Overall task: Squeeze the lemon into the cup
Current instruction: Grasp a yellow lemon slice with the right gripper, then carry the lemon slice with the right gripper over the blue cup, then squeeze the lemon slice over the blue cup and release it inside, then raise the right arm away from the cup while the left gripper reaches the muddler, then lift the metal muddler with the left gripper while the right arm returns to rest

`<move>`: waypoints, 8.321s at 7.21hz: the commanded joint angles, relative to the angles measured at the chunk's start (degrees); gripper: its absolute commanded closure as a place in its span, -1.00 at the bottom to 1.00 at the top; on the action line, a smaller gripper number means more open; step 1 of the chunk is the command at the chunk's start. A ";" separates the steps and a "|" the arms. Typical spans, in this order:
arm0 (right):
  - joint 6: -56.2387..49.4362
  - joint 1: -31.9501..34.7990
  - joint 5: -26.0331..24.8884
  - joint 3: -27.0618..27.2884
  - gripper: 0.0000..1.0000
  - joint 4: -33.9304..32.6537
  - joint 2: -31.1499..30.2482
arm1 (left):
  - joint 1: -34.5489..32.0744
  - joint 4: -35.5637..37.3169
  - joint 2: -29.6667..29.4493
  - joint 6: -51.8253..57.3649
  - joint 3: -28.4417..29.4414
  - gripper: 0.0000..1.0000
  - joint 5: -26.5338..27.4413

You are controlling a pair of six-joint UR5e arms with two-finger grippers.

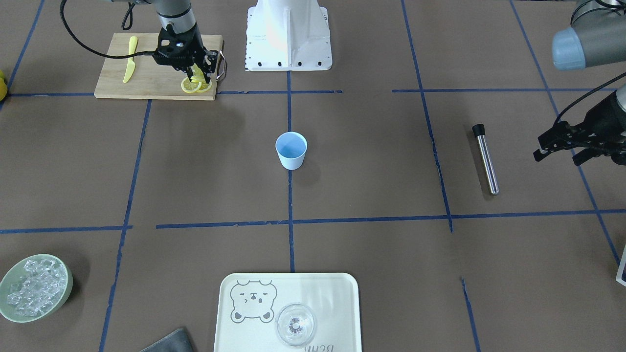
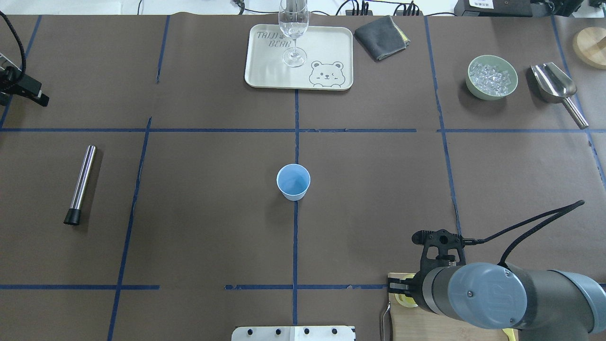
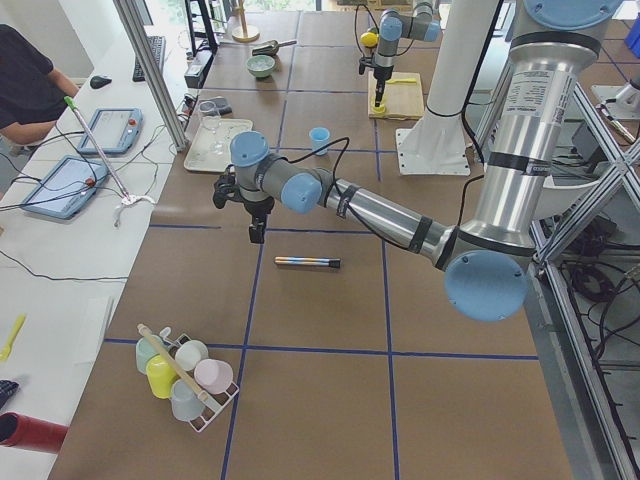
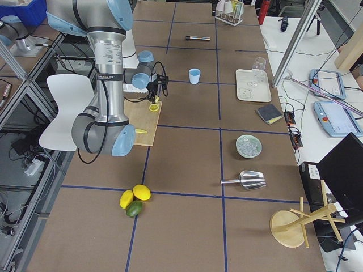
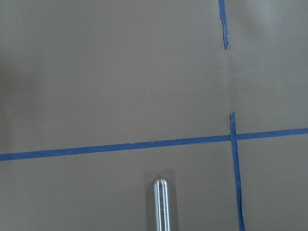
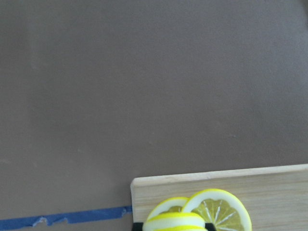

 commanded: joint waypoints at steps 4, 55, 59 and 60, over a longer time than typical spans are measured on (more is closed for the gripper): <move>-0.88 6.87 3.49 -0.76 0.02 -0.18 4.68 | 0.00 0.00 -0.06 -0.02 0.06 -1.00 0.00; -38.32 41.70 22.93 -17.11 -1.00 -14.68 24.11 | 15.91 -3.69 -3.14 -6.44 17.37 0.40 2.46; -38.32 41.70 22.93 -17.02 -1.00 -14.68 24.11 | 15.56 -3.43 -2.18 -6.35 12.83 1.00 2.81; -38.23 41.70 22.93 -17.02 -1.00 -14.68 24.03 | 15.21 -3.25 -1.13 -5.83 9.58 1.00 3.33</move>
